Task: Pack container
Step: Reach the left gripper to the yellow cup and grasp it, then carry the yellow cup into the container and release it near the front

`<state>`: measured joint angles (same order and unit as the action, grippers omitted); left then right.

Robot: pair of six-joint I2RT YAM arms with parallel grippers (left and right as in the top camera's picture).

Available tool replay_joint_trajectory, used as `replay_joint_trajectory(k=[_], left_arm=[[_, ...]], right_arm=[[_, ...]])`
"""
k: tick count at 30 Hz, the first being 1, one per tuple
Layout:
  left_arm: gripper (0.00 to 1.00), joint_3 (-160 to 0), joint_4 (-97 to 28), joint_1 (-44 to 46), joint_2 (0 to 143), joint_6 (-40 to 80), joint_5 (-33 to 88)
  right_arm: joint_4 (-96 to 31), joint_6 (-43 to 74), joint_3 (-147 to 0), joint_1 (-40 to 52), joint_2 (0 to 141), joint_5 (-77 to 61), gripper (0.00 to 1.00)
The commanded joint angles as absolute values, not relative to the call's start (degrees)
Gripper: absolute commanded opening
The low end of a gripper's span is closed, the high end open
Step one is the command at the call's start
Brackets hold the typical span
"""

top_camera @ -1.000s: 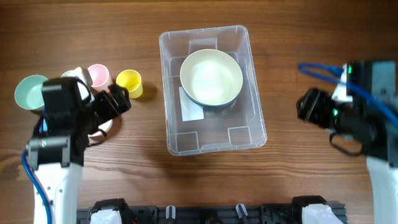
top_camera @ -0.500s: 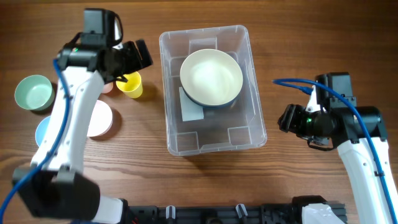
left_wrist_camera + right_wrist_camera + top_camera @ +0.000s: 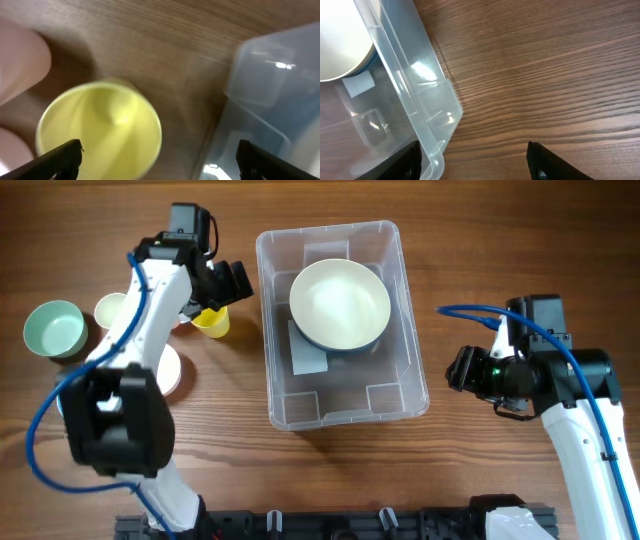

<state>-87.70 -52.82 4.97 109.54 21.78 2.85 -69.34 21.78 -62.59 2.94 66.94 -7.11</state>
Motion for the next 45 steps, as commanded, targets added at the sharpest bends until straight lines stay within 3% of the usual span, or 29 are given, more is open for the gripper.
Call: replay_joint_trajectory(k=[1, 3, 5, 9, 14, 20, 22, 34, 41, 45], left_arm=[[1.0, -88.7, -50.5, 5.0, 112.9, 21.5, 2.2], [0.98, -88.7, -49.6, 5.0, 114.3, 21.8, 2.3], [0.88, -88.7, -48.9, 5.0, 115.4, 21.9, 2.3], [0.52, -88.7, -48.1, 5.0, 116.0, 23.3, 2.3], [0.27, -88.7, -48.9, 5.0, 116.0, 23.2, 2.3], [0.13, -88.7, -49.9, 5.0, 116.0, 23.2, 2.3], [0.04, -88.7, -50.1, 5.0, 116.0, 23.2, 2.3], [0.04, -89.0, -51.7, 6.5, 103.5, 23.1, 2.3], [0.04, -89.0, -54.1, 15.9, 87.2, 19.4, 1.8], [0.04, -89.0, -56.4, 25.4, 84.1, 16.7, 2.0]], right_arm=[[-69.4, 21.1, -62.1, 3.0, 67.4, -7.8, 0.68], [-69.5, 21.0, -62.1, 3.0, 67.4, -7.8, 0.68], [-69.5, 21.1, -62.1, 3.0, 67.4, -7.8, 0.69], [-69.5, 21.0, -62.1, 3.0, 67.4, -7.8, 0.68], [-69.6, 21.0, -62.1, 3.0, 67.4, -7.8, 0.68], [-69.7, 21.0, -62.1, 3.0, 67.4, -7.8, 0.68], [-69.6, 21.2, -62.1, 3.0, 67.4, -7.8, 0.68], [-69.5, 22.7, -62.1, 3.0, 67.4, -7.7, 0.68], [-65.6, 30.2, -62.1, 2.5, 67.4, 2.0, 0.68], [-64.8, 31.6, -62.1, -1.9, 67.4, 0.3, 0.68]])
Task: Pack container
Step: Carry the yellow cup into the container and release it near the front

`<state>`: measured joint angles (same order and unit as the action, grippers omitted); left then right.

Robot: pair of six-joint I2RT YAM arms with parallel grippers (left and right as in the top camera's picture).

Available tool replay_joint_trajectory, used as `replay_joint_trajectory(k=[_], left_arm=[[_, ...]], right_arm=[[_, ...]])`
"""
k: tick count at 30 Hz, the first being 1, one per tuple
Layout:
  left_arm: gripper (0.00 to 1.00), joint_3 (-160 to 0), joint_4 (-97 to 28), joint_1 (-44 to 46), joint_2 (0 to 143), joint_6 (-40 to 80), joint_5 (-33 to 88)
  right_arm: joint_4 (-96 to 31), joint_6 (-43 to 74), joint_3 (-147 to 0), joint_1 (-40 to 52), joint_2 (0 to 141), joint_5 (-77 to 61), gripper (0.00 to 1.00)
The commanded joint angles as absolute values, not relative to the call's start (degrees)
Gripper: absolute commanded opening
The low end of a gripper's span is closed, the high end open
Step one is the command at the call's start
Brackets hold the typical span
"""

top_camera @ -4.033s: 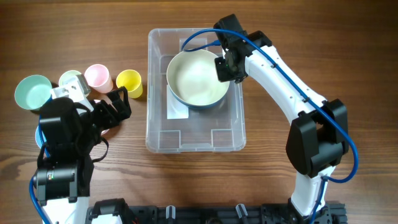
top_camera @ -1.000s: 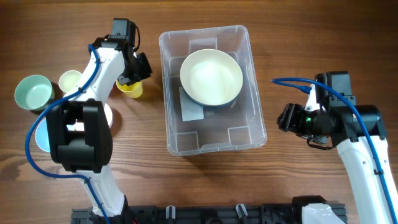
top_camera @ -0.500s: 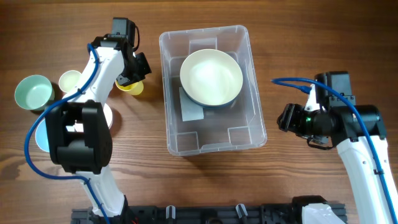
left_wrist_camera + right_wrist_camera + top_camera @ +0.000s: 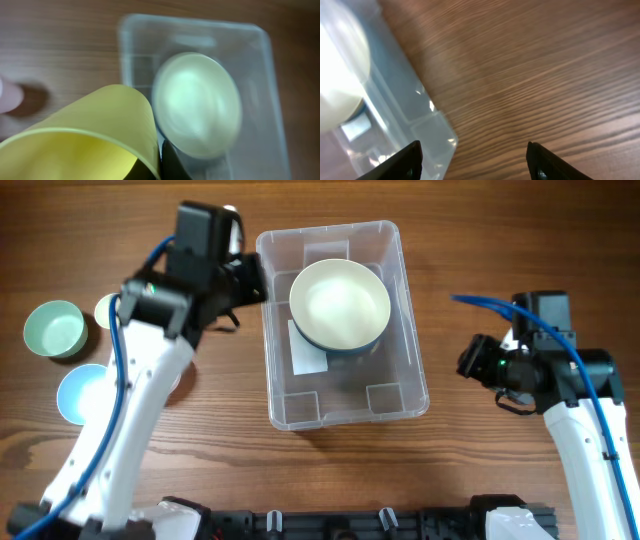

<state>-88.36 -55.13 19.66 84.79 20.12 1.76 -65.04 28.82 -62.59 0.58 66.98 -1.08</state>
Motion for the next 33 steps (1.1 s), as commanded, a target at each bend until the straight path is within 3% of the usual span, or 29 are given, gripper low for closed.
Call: replay_joint_trajectory(k=[1, 8, 14, 32, 33], left_arm=[[0.04, -89.0, -57.1, 28.4, 84.7, 16.1, 2.4], [0.04, -89.0, -57.5, 42.8, 91.3, 10.0, 8.7], [0.04, -88.9, -57.5, 48.4, 98.8, 9.6, 14.8], [0.05, -88.9, -55.3, 51.5, 112.6, 9.6, 15.2], [0.1, -88.9, -55.1, 51.5, 112.6, 9.6, 15.2]], right_arm=[[-65.0, 31.1, -62.1, -3.3, 67.5, -0.9, 0.68], [-66.9, 29.5, -62.1, -3.8, 67.7, -1.5, 0.68], [-66.8, 29.6, -62.1, -3.8, 67.7, -3.7, 0.69], [-66.9, 28.6, -62.1, -3.8, 67.7, -4.6, 0.68], [-66.9, 28.6, -62.1, -3.8, 67.7, -4.6, 0.69]])
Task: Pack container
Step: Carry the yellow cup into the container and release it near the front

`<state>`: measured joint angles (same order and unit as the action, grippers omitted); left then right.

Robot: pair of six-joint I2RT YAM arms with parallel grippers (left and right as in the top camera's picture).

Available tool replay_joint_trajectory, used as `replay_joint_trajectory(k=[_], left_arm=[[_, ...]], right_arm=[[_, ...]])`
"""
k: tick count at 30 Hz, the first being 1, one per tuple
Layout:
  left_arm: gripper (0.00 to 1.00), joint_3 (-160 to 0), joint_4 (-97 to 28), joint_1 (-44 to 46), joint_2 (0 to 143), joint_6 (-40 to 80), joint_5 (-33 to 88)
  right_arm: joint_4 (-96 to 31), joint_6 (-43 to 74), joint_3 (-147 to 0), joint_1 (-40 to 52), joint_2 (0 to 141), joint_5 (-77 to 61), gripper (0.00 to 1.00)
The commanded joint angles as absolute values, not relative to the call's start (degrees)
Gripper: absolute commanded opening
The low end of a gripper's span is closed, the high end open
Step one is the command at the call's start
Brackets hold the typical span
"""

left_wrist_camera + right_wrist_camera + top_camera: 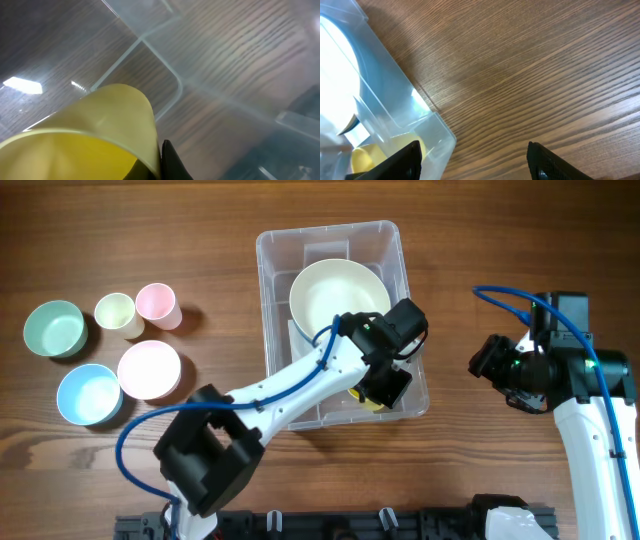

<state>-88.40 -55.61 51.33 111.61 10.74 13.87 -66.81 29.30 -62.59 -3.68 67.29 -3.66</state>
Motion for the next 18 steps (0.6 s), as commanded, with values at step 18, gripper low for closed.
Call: replay_joint_trajectory(k=[18], left_arm=[[0.44, -100.6, -53.4, 45.9, 99.7, 9.6, -7.1]], right_arm=[[-66.9, 27.7, -62.1, -3.8, 67.7, -4.6, 0.69]])
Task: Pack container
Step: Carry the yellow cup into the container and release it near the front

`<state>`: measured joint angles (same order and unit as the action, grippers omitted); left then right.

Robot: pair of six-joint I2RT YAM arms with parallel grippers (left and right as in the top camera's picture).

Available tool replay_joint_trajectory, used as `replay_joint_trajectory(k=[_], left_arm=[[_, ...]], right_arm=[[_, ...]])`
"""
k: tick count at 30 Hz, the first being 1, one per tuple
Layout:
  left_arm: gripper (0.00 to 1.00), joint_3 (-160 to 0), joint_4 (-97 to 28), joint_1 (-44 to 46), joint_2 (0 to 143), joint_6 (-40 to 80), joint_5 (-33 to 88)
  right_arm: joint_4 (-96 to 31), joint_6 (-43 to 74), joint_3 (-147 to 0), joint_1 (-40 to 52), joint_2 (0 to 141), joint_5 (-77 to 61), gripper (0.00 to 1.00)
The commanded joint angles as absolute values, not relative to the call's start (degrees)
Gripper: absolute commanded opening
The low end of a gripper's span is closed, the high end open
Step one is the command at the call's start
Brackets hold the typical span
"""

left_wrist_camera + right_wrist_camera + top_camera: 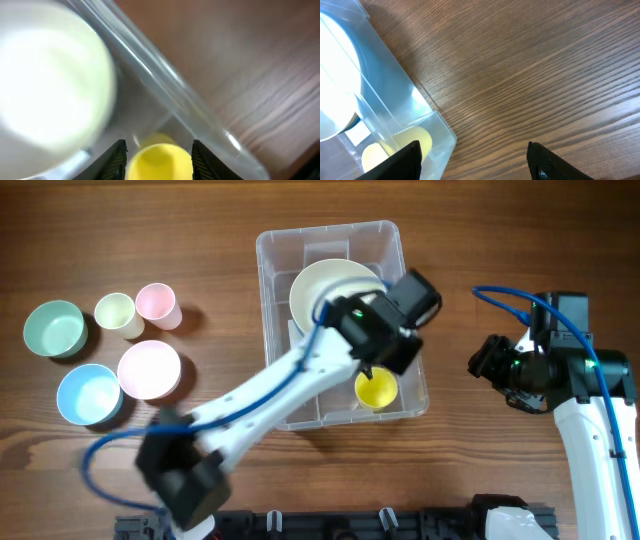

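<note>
The clear plastic container [276, 412] stands mid-table with a large cream bowl [335, 298] in its far half. A yellow cup [377, 390] stands upright in its near right corner, and shows through the wall in the right wrist view [395, 145]. My left gripper [380, 358] hangs just above the cup, open, its fingers [118, 159] on either side of the yellow cup [160, 161] with gaps showing. My right gripper [486, 366] is open over bare table to the right of the container, nothing between its fingers [546, 161].
Left of the container sit a green bowl [54, 328], a pale yellow cup [115, 312], a pink cup [155, 304], a pink bowl [149, 369] and a blue bowl [85, 394]. The left arm lies across the container's near left side.
My left gripper has let go of the yellow cup and now stands open, higher above it; the cup stands in the container's near right corner. The right arm has not moved.
At first my left gripper stood open around the yellow cup on the table left of the container. Then it was shut on the cup, lifted beside the container's left wall. Then it held the cup low inside the near right corner, where the cup now stands free.
</note>
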<state>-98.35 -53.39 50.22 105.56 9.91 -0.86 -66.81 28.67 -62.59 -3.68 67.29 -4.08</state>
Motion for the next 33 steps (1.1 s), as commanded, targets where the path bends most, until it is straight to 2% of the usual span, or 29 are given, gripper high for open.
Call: replay_joint_trajectory(k=[1, 2, 5, 6, 11, 17, 33], left_arm=[[0.43, -100.6, -53.7, 44.7, 99.4, 10.1, -7.1], [0.38, -100.5, -54.8, 42.8, 99.3, 11.8, -7.1], [0.09, -100.2, -59.3, 38.4, 102.1, 17.3, -0.8], [0.04, -99.8, -60.4, 37.6, 103.5, 17.3, 1.8], [0.04, -99.0, -66.3, 37.6, 110.3, 18.9, 7.5], [0.04, -98.9, -70.9, 38.4, 113.5, 18.9, 7.5], [0.04, -98.5, -68.8, 38.2, 118.5, 18.5, 5.5]], right_arm=[[-66.9, 27.4, -62.1, -3.8, 67.7, -4.6, 0.69], [-66.9, 27.3, -62.1, -3.8, 67.7, -4.6, 0.69], [-66.9, 27.1, -62.1, -3.8, 67.7, -4.6, 0.69], [-66.9, 27.1, -62.1, -3.8, 67.7, -4.6, 0.69], [-66.9, 27.1, -62.1, -3.8, 67.7, -4.6, 0.69], [-66.9, 27.0, -62.1, -3.8, 67.7, -4.6, 0.69], [-67.4, 27.0, -62.1, -3.8, 67.7, -4.6, 0.69]])
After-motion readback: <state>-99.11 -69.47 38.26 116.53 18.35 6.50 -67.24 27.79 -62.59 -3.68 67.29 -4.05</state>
